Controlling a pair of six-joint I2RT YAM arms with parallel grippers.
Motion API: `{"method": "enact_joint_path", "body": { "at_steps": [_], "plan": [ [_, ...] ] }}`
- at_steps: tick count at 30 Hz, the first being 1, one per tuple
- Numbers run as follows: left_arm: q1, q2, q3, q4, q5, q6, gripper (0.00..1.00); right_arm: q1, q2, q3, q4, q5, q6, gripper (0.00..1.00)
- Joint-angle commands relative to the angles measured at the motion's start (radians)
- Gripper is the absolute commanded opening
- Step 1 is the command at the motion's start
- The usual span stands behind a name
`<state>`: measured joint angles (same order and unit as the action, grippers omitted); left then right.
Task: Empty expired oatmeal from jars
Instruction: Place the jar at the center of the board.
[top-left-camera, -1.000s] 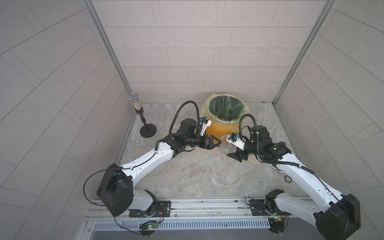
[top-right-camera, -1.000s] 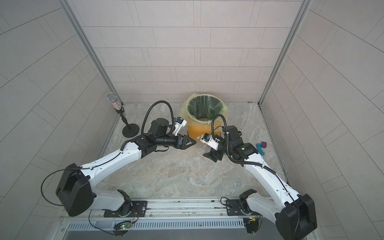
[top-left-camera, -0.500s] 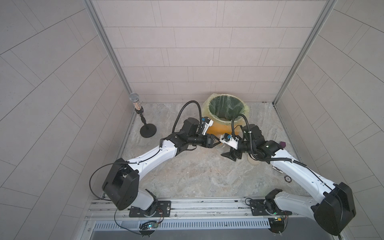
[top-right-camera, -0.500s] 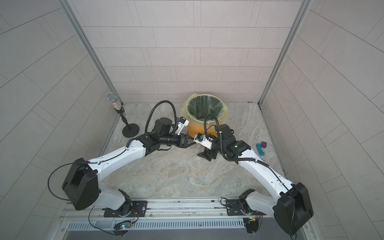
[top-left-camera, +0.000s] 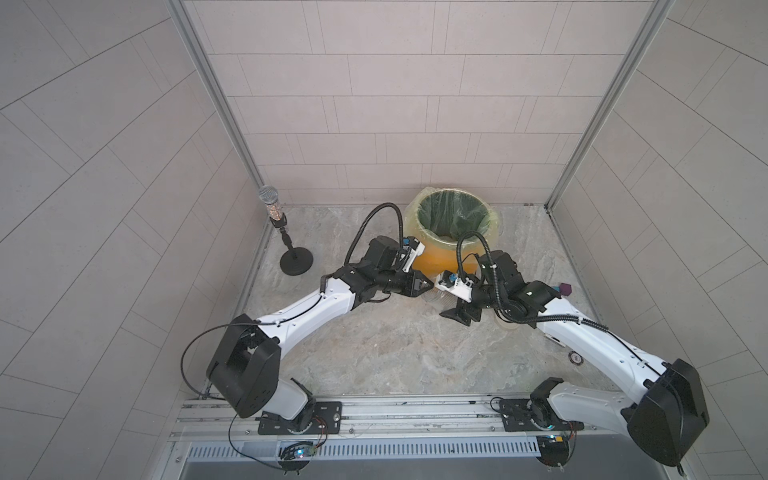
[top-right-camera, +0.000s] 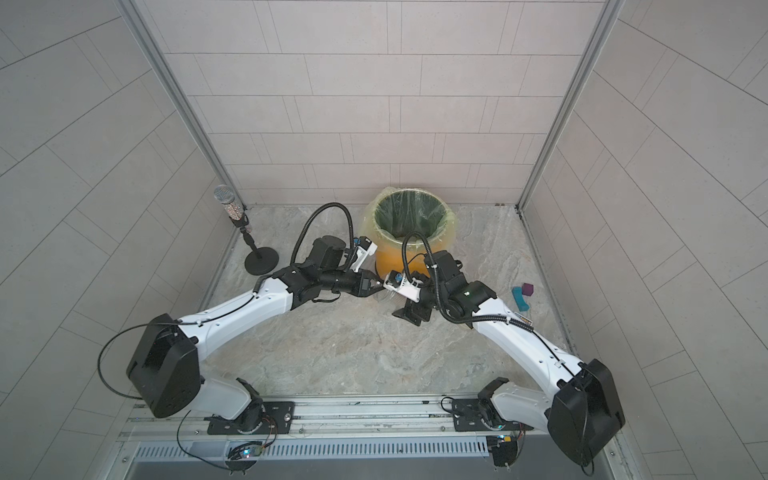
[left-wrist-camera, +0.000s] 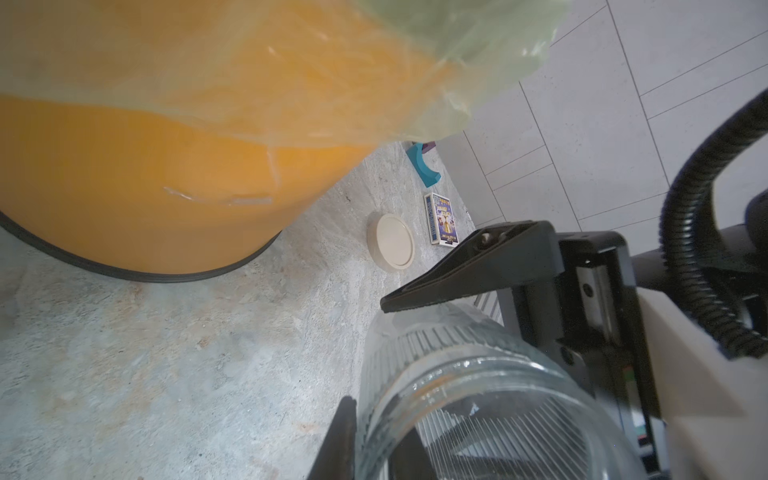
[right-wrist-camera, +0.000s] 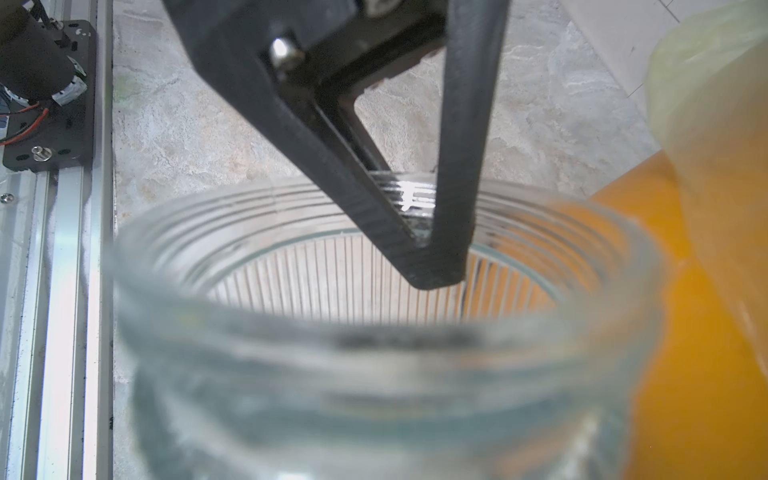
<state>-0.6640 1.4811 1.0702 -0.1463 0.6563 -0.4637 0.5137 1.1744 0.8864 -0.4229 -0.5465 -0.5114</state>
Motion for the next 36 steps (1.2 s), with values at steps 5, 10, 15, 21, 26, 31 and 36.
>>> {"method": "enact_joint_path", "body": {
  "at_steps": [5,10,15,21,26,31,36],
  "plan": [
    [-0.041,0.013,0.055,-0.040,0.054,0.034,0.00,0.026,0.010,0.051,0.086,-0.003,0.007,0.00],
    [-0.053,-0.006,0.067,-0.074,-0.011,0.079,0.00,0.031,0.019,0.048,0.084,0.005,0.005,0.00],
    [-0.055,-0.043,0.068,-0.075,-0.059,0.095,0.00,0.035,0.047,0.051,0.075,0.015,0.004,0.00],
    [-0.056,-0.062,0.070,-0.082,-0.078,0.102,0.00,0.036,0.064,0.057,0.069,-0.001,-0.005,0.02],
    [-0.056,-0.067,0.074,-0.085,-0.089,0.105,0.00,0.036,0.070,0.055,0.074,0.000,-0.005,0.26],
    [-0.057,-0.073,0.068,-0.095,-0.102,0.110,0.00,0.037,0.089,0.059,0.072,-0.007,-0.010,0.52],
    [-0.057,-0.075,0.058,-0.089,-0.110,0.115,0.00,0.040,0.119,0.063,0.078,-0.027,-0.009,0.66]
  ]
}}
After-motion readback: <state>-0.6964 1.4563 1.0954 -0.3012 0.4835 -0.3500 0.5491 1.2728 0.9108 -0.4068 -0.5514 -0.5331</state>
